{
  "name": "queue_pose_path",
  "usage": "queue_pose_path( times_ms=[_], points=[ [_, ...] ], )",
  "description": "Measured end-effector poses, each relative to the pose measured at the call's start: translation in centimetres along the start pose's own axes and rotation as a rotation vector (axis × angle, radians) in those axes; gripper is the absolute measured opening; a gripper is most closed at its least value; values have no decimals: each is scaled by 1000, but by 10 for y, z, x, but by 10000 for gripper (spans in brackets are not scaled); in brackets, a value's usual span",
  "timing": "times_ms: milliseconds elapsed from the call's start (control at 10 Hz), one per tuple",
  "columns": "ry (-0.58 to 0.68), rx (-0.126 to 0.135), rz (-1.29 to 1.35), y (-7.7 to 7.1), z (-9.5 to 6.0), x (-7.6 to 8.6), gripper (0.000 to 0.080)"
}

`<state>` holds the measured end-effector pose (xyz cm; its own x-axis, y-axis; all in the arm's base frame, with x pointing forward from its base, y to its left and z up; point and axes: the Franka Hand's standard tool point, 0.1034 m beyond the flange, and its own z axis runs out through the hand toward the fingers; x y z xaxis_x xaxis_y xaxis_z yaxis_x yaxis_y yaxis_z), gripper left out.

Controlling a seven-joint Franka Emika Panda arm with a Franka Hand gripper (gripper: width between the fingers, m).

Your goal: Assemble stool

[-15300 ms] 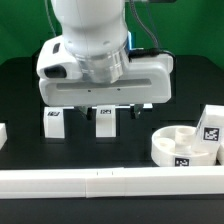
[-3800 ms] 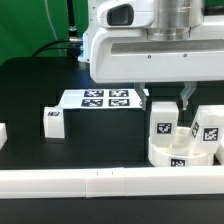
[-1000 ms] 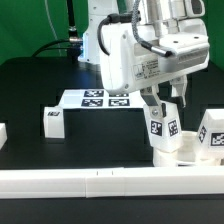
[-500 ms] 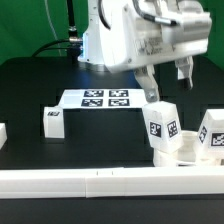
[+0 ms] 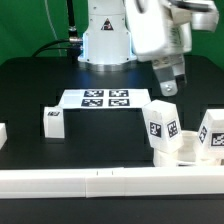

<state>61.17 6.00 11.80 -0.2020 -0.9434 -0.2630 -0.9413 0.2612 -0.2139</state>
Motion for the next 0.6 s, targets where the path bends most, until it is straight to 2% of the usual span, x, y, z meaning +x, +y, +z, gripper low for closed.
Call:
queue_pose_path(
  times_ms=[100, 600],
  points=[
    [16, -41, -149, 0, -1, 0, 649],
    [20, -49, -499, -2, -2, -1, 649]
  ],
)
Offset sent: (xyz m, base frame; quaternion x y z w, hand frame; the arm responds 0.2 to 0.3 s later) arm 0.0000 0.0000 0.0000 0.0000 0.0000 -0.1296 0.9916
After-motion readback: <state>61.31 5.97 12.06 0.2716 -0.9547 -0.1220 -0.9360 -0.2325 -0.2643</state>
